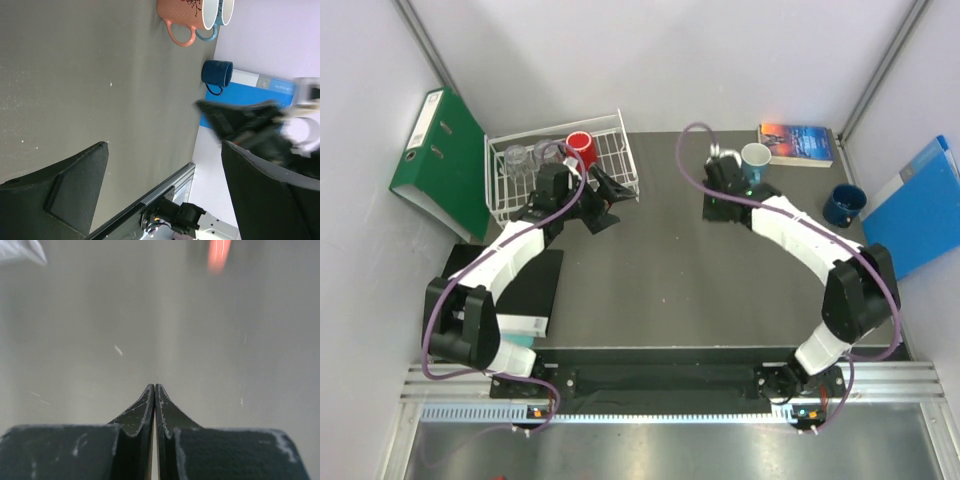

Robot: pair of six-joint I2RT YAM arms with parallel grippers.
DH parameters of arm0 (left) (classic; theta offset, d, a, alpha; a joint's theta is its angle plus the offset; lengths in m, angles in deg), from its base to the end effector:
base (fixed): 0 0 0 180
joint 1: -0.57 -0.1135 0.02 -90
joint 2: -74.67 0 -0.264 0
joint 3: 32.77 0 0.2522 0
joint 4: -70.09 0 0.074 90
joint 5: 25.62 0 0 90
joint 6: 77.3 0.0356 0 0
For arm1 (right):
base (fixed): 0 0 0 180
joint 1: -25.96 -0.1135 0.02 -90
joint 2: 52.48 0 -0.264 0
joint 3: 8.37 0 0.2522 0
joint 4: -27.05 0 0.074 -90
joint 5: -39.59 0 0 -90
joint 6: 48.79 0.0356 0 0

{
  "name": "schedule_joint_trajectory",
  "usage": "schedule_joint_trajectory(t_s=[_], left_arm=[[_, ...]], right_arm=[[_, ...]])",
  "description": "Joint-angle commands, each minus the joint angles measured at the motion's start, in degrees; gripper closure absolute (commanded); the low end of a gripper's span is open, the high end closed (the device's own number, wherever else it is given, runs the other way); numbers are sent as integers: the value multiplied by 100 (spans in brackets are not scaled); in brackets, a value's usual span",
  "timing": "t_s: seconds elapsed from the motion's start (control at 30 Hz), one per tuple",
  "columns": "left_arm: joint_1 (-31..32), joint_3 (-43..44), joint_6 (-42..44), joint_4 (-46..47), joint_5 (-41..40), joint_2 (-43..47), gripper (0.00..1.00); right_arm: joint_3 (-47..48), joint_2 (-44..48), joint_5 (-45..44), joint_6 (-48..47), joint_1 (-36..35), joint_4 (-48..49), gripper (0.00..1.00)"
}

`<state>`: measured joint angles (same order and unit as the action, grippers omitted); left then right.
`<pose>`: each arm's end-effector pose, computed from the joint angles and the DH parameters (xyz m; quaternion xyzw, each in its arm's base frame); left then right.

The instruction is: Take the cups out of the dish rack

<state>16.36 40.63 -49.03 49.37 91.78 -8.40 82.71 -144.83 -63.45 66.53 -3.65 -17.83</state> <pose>0.3110 -0.1050 0.2798 -0.2206 0.8221 -0.4626 0.2479 0.3154 0.1700 0.2933 0.0079 0.9226 0.0776 0.3777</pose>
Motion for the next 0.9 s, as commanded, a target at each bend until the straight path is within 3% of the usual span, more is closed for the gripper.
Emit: schedule_joint_trajectory(t_s=[0.0, 0.37, 0.87], left_arm=[[20, -119, 109, 46, -68, 221, 1], [21, -207, 135, -69, -41, 203, 1], [29, -251, 162, -156, -147, 230, 1]], right_arm=[[-770, -115, -112, 122, -72, 492, 100], [-359, -1451, 214, 96, 271, 615, 100], [1478, -2752, 196, 140, 728, -61, 100]])
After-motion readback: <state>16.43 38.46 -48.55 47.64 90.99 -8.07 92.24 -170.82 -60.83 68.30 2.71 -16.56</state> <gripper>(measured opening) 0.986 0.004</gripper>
